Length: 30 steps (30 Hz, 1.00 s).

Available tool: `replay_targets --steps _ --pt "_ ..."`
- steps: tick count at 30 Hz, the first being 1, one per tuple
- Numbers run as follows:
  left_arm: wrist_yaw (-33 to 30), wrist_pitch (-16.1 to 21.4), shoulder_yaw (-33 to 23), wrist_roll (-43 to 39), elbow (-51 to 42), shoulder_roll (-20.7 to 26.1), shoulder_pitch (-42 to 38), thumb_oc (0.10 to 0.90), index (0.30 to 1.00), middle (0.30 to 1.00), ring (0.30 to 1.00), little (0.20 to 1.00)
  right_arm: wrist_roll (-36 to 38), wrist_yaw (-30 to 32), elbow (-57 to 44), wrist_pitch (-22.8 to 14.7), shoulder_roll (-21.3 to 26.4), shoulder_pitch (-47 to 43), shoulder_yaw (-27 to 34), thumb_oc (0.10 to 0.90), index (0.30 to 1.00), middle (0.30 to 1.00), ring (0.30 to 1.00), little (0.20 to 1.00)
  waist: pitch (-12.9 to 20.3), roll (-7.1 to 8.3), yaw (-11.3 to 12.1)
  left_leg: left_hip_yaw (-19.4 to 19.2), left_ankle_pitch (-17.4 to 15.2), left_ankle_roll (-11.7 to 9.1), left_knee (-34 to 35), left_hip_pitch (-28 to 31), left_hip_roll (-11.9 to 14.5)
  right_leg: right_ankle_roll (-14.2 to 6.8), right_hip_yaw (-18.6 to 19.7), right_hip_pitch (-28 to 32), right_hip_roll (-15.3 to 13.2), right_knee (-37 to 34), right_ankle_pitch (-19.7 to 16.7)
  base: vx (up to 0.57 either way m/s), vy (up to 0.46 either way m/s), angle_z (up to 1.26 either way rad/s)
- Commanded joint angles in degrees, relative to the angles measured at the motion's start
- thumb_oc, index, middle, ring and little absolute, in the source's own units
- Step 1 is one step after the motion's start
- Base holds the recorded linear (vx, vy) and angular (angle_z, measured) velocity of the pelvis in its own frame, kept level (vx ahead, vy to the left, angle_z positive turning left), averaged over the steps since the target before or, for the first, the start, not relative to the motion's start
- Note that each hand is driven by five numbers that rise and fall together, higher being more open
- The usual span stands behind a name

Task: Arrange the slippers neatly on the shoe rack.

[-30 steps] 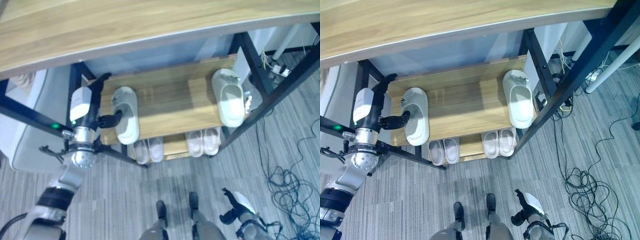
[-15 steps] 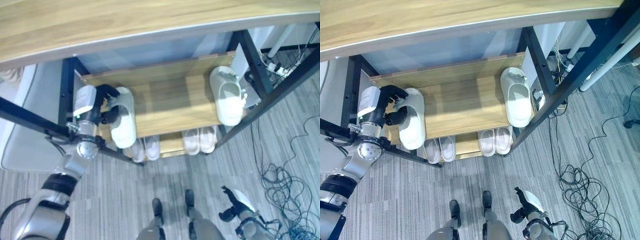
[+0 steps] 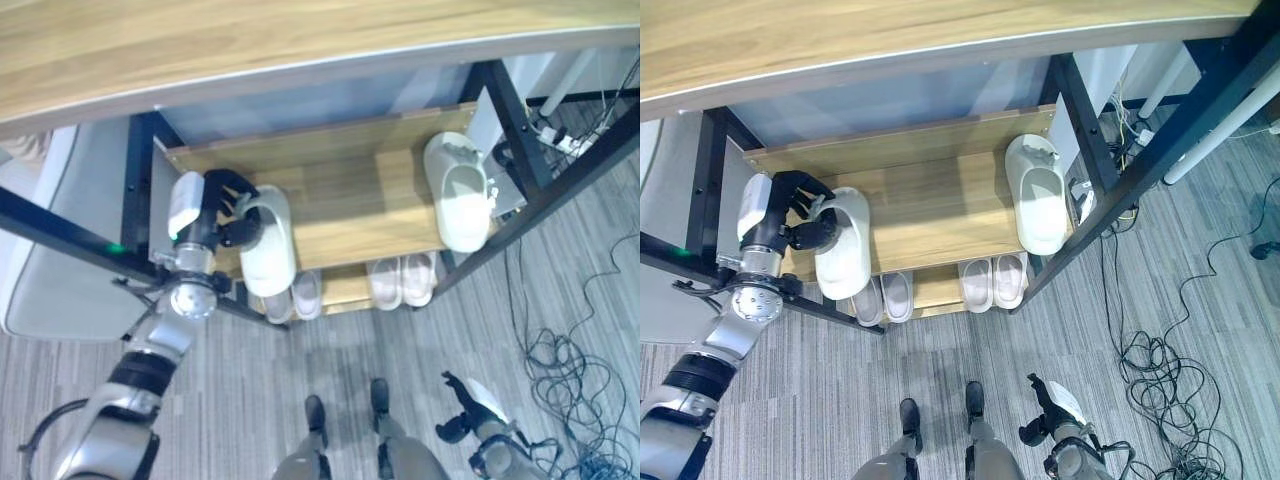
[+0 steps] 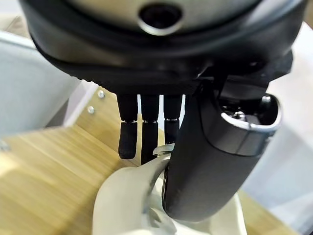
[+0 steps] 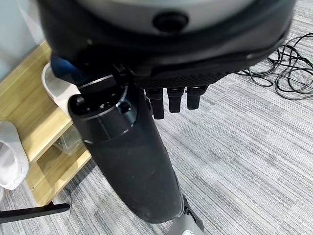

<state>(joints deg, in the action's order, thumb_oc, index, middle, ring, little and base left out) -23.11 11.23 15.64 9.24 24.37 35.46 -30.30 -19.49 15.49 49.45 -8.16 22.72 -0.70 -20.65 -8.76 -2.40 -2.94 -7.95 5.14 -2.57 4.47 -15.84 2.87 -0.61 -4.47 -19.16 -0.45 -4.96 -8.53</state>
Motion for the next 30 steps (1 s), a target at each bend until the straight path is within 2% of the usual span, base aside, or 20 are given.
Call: replay_targets --steps 1,14,22,30 --pt "-0.15 4.25 0.69 -2.51 -2.97 -2.29 -3.48 0.400 0.300 0.300 0.300 0.300 1.35 1.81 -3.21 -0.26 1.19 1.22 -0.22 0.800 0.900 0.900 0.900 0.900 3.19 0.55 -1.37 0.87 1.02 -3.34 0.53 -3.06 0.76 -6.75 -1.28 -1.29 -4.42 0.29 2.75 0.00 0.000 0.00" --pt "-0.95 4.47 3.56 -4.96 -5.32 -7.65 -6.80 0.400 0.300 0.300 0.300 0.300 0.76 2.38 -5.47 0.16 2.06 2.28 0.43 0.800 0.900 0.900 0.900 0.900 2.05 -0.51 -2.51 -0.93 0.79 -3.15 0.53 -2.46 0.65 -7.03 -0.29 -1.66 -4.62 0.36 2.56 -0.01 0.003 -0.04" --pt "-2.80 3.47 6.58 -4.84 -4.06 -10.05 -13.10 0.400 0.300 0.300 0.300 0.300 1.23 3.08 -6.30 0.38 3.27 2.73 0.82 0.800 0.900 0.900 0.900 0.900 1.13 -2.33 -4.26 -2.19 0.43 -2.83 0.53 -2.02 0.43 -7.23 0.94 -2.26 -5.09 0.43 2.27 0.00 0.018 -0.08" --pt "-4.16 2.53 9.46 -4.42 1.02 -11.69 -19.75 0.400 0.300 0.300 0.300 0.300 1.99 3.54 -6.20 0.12 4.01 3.30 0.91 0.800 0.900 0.900 0.900 0.900 0.80 -3.99 -5.59 -2.87 0.10 -2.73 0.53 -1.70 0.17 -7.34 1.86 -2.57 -5.25 0.43 2.27 0.01 0.015 -0.09"
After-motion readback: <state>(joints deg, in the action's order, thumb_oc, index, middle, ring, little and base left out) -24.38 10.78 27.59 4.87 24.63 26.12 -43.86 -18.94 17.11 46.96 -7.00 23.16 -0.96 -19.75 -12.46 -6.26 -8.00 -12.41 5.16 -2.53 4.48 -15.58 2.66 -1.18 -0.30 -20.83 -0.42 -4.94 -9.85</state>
